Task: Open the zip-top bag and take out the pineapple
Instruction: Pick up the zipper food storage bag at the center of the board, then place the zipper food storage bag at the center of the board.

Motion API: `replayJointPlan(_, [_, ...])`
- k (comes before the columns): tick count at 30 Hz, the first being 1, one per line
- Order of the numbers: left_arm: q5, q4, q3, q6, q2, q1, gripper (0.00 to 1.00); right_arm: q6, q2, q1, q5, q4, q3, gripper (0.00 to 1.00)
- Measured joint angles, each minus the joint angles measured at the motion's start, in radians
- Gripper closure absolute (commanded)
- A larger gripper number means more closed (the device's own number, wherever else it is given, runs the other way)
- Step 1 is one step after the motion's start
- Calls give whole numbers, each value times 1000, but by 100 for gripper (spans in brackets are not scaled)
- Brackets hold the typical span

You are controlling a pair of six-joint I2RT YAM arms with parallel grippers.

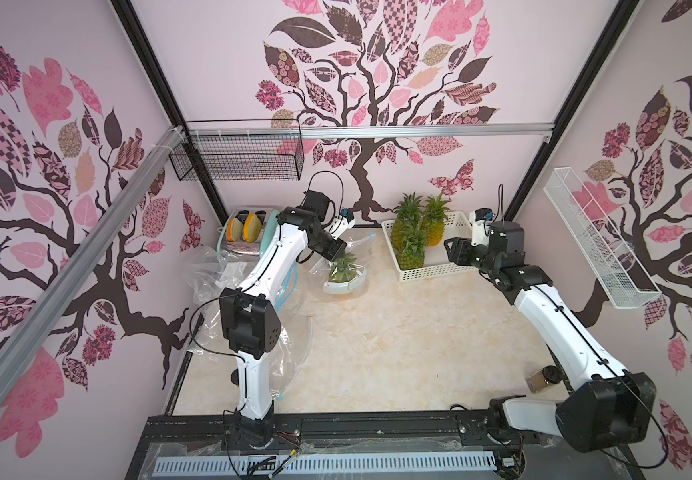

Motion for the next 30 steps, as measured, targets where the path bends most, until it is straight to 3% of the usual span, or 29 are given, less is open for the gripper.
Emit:
replayJointPlan(9, [-55,-58,-71,-57,-132,-173,100,-2,-54,0,-39,-15,0,37])
replayJointPlan(17, [-98,27,-348,-162,-370,-303,100,-3,-142,1,-129,-48,-28,37])
replayJointPlan(25, [-89,172,-528,-230,-412,-339,100,0,-183,30,-198,-84,-94,37])
replayJointPlan(30, [-105,199,-547,-233,-424,-339,79,-2,-200,72,-245,-91,-105,37])
